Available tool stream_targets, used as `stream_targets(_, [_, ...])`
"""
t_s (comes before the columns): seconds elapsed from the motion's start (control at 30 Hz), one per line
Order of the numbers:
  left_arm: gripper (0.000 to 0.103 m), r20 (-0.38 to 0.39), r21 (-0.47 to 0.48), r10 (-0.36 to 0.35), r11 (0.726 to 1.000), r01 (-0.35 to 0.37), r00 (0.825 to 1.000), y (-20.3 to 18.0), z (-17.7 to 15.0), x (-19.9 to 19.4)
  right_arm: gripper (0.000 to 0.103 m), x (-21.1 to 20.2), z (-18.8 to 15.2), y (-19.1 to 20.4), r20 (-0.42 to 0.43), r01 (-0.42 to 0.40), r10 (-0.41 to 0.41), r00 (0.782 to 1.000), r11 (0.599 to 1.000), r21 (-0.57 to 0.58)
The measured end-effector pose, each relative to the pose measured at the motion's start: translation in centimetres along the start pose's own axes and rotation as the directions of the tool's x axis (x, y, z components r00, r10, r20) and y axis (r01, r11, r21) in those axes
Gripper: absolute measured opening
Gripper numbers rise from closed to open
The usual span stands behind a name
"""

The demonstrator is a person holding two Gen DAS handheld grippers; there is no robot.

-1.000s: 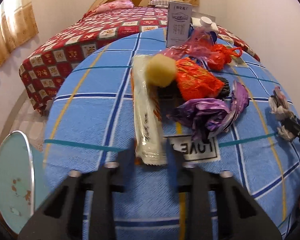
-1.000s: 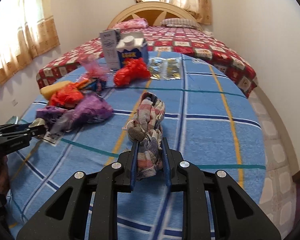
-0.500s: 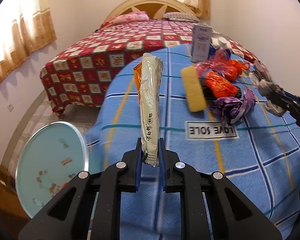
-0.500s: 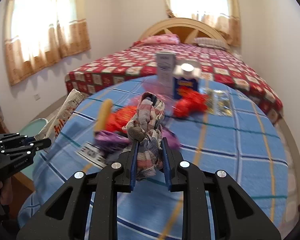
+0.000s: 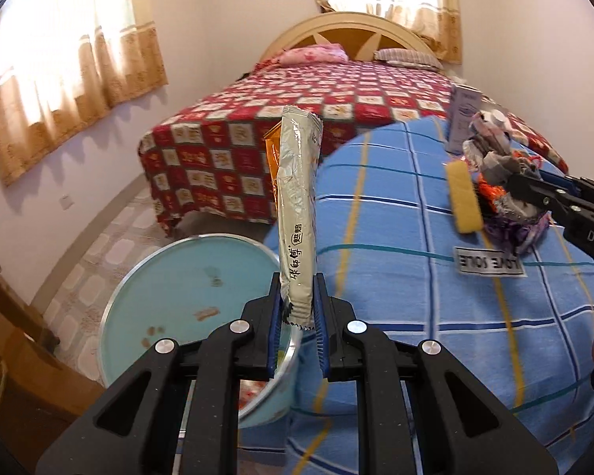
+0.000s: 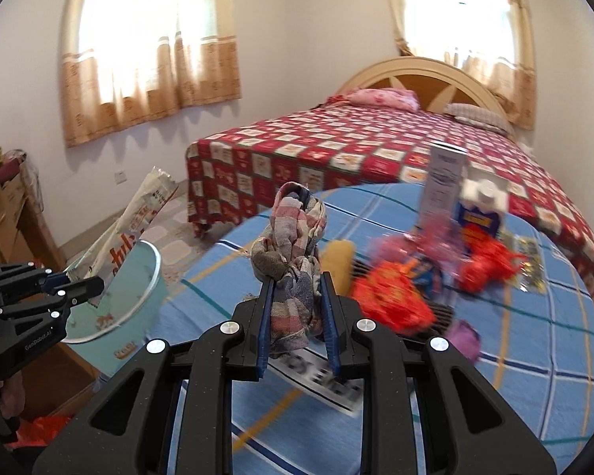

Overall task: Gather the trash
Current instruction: 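Carry the wrapper and rag toward the bin with both tools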

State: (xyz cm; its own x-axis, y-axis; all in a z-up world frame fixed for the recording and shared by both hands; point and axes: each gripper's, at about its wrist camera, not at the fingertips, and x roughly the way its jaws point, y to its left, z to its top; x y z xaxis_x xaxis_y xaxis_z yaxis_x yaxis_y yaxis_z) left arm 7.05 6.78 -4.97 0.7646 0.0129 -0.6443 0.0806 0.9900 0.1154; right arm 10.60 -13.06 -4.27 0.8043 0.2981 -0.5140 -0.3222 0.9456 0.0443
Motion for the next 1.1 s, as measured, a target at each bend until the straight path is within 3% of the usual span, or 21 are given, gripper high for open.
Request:
stream_targets(0.43, [0.015, -0.026, -0.019, 0.098, 0.995, -0.098, 0.995, 4.3, -1.4, -0.2, 0.023, 3.1, 1.3, 5.4, -0.025, -0.097, 0.096, 0.995, 0.991, -0.088])
stream_targets(1.1, [0.015, -0.041, -0.046, 0.138, 0.989, -0.140, 0.990, 6.7, -2.4, -0.4, 0.023, 5.0, 0.9, 8.9, -0.076, -0.138, 0.127, 0.989, 0.978, -0.156])
